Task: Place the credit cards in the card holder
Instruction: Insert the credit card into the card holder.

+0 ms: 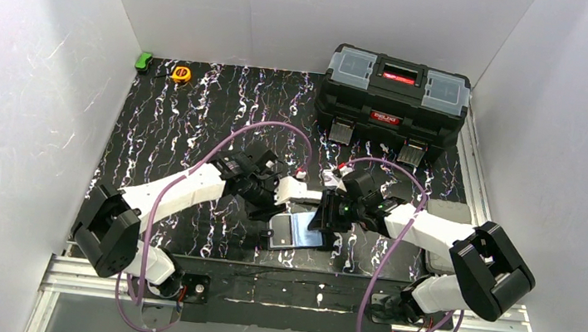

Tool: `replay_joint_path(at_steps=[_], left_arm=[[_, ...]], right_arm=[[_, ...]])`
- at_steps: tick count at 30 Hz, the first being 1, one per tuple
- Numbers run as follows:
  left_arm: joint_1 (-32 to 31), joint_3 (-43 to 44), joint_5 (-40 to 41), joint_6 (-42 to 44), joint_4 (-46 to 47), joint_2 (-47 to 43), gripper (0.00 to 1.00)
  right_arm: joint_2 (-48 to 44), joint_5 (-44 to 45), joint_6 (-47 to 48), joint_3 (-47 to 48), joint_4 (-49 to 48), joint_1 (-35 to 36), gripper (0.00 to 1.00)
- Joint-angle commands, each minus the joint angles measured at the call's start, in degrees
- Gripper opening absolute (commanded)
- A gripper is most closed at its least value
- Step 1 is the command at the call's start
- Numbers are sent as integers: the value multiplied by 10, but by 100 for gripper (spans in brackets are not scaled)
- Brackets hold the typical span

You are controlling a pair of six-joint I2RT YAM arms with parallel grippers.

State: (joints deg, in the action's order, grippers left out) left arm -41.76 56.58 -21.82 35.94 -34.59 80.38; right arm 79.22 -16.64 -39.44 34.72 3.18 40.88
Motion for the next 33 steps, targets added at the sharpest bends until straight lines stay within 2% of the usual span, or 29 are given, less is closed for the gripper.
replay_joint_path(at_steps=[1,8,11,13,16,17,21,23,27,28,29,31,33], left_arm=[[-1,-32,0,12,31,-12,35],[-1,-31,-34,18,77,-21,36],[-1,-32,-35,29,110,-32,38],[-1,-30,-35,39,139,-39,45],[-1,-18,-16,54,195,-30,63],[1,-9,-6,61,212,-18,65],[20,104,-8,51,196,75,67],[31,158,-19,41,184,120,66],[43,186,-42,57,260,143,69],[45,186,-48,58,289,144,93],[46,180,-40,49,321,150,98],[48,182,-18,24,339,171,98],[56,226,-54,42,265,203,98]], right_arm=[[-11,4,-3,6,-18,-3,49],[-22,9,8,33,8,-14,47],[-40,13,31,58,38,-59,48],[-46,9,51,85,66,-103,50],[-46,12,76,123,102,-158,63],[-43,15,81,134,109,-176,68],[-17,-37,77,153,92,-259,79],[0,-68,64,156,71,-289,96],[28,-118,25,160,32,-324,99],[34,-129,14,160,17,-329,98],[45,-144,6,164,14,-334,98],[73,-184,-4,172,7,-341,98],[87,-201,-16,162,-24,-347,98]])
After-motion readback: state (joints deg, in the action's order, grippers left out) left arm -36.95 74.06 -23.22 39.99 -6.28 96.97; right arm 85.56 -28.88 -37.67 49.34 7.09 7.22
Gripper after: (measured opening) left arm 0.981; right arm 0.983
